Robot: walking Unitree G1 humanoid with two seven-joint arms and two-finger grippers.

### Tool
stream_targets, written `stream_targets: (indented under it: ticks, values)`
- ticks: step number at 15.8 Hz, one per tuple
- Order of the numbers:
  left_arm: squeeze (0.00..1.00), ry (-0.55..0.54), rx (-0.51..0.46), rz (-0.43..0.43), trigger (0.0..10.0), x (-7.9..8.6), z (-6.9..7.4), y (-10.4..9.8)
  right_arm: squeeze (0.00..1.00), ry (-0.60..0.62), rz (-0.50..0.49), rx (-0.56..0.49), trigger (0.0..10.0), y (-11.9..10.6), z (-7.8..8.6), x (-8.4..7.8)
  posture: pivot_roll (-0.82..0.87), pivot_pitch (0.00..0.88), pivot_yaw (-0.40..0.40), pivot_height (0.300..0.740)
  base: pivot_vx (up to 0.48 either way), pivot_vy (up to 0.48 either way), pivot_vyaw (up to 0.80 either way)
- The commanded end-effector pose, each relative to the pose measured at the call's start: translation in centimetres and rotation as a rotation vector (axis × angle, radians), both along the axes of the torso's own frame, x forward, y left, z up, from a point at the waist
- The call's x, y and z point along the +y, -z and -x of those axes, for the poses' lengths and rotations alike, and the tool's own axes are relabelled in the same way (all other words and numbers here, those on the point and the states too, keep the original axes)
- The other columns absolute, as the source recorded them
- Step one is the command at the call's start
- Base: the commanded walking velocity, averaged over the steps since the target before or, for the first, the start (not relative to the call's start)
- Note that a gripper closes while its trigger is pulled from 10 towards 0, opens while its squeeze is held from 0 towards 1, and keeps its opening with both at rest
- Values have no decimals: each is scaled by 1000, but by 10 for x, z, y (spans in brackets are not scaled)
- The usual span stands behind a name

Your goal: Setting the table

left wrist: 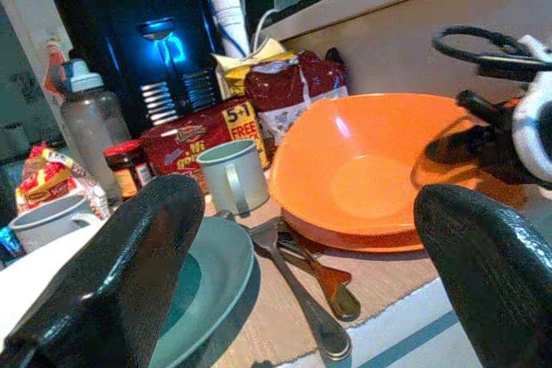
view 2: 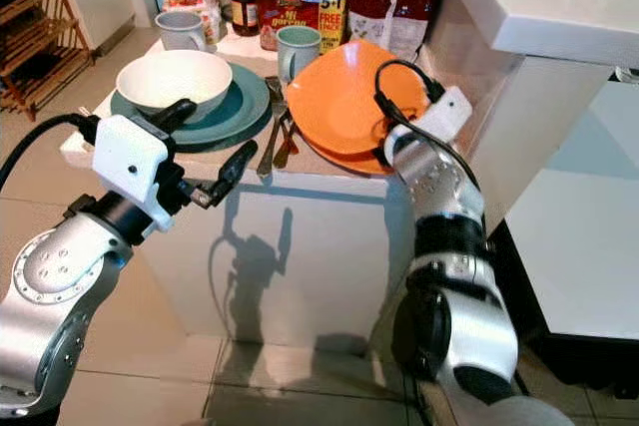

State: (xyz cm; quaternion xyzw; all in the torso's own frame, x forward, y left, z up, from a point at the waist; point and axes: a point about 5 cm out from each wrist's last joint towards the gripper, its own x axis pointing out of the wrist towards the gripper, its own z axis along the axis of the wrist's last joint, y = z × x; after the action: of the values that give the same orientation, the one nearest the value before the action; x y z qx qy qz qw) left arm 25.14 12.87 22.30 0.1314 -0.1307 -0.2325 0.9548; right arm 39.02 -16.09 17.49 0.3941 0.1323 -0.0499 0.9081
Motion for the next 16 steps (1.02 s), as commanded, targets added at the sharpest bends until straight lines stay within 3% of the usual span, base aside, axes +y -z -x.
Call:
stream_targets:
  ticks: [1,3,7,11,16]
  values:
    - [0,-71,-26,10,10000,7,-6,-5,0,7,-15,-34,0,-6,3,-4,41,0,-34,740,0,0,0]
    - [0,-127,-40,9,10000,13,-10,-7,0,-19,-18,-100,0,-15,6,-5,45,0,-40,740,0,0,0]
    - [0,-197,-41,22,10000,22,-12,-8,0,-130,109,-223,0,-34,17,-7,40,0,-37,740,0,0,0]
    - [0,-219,-71,73,10000,25,-12,-14,0,-210,170,-313,0,-44,35,-4,39,0,-41,740,0,0,0]
    - [0,-304,-70,26,10000,61,-3,-12,0,-543,359,-559,0,-67,101,6,30,0,-45,740,0,0,0]
